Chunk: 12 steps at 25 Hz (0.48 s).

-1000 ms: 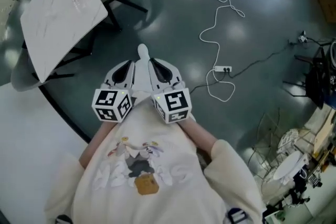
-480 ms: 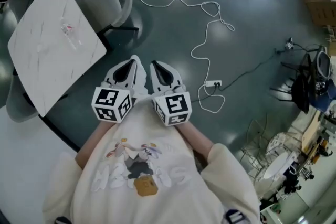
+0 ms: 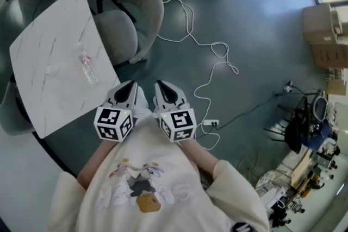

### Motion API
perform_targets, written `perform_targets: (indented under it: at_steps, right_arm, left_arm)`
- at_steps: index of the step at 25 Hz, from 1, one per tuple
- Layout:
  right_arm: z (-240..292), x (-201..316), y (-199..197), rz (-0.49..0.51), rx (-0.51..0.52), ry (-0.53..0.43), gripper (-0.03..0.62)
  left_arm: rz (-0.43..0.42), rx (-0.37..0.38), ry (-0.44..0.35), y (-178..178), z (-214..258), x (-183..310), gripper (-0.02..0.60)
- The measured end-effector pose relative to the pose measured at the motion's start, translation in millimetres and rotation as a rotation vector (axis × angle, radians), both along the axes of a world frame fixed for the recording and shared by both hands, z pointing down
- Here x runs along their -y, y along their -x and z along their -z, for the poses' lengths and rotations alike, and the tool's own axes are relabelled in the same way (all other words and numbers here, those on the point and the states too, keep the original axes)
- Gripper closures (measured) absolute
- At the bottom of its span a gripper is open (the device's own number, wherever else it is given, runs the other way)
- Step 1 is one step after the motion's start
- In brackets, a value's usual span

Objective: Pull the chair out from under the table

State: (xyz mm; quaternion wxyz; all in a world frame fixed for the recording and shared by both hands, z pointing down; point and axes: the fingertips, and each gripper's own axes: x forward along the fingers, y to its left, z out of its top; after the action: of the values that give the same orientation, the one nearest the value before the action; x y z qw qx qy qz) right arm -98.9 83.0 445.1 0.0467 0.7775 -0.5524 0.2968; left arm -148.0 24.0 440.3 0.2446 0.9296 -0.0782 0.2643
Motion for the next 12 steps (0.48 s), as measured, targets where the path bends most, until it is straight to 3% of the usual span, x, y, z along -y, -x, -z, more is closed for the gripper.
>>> perform_targets:
  at_steps: [7, 12]
  right_arm:
    - [-16.4, 43.8, -49.9, 0.065, 0.018, 0.038, 0.583]
    - [-38.6, 77.6, -104.1, 0.178, 0.021, 0.056, 0.583]
  left_arm:
    - [0.051, 0.057, 0.019, -27.0, -26.2, 40.8, 0.572]
    - [0.132, 0.061, -0.029, -81.3, -35.4, 79.0, 0.572]
